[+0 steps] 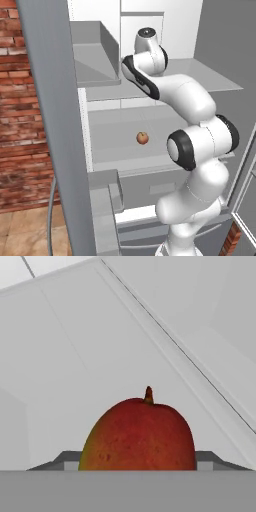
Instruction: Retrieve the mango and peach from the fridge and place them into the bowl on the dining table.
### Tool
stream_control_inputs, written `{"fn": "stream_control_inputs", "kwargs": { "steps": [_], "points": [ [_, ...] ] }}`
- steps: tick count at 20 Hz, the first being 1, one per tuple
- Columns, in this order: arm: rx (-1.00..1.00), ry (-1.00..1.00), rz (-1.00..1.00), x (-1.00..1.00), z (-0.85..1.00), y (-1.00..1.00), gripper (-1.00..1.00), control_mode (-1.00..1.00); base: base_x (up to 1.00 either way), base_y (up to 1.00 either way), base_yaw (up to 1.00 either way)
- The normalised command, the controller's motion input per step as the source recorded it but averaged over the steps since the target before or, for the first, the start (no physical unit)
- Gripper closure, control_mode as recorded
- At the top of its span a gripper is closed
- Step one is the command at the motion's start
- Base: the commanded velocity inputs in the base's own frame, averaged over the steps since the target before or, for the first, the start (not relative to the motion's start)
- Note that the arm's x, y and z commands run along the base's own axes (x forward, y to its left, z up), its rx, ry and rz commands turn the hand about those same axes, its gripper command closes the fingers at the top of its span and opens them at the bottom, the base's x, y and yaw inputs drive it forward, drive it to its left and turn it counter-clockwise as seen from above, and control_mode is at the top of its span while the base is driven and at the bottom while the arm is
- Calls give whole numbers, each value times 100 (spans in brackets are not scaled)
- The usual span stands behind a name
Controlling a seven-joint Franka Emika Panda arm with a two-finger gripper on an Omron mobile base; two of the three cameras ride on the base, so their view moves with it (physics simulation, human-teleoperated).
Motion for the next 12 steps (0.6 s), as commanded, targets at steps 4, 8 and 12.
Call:
{"fn": "stream_control_inputs", "kwargs": {
  "steps": [4, 8, 12],
  "points": [
    [0, 0, 0, -6, 0, 0, 100, -100, 0, 0, 0],
    [0, -5, 0, -95, -1, -3, 100, -100, 0, 0, 0],
    [1, -16, 4, -100, 15, -23, 100, -100, 0, 0, 0]
  ]
}}
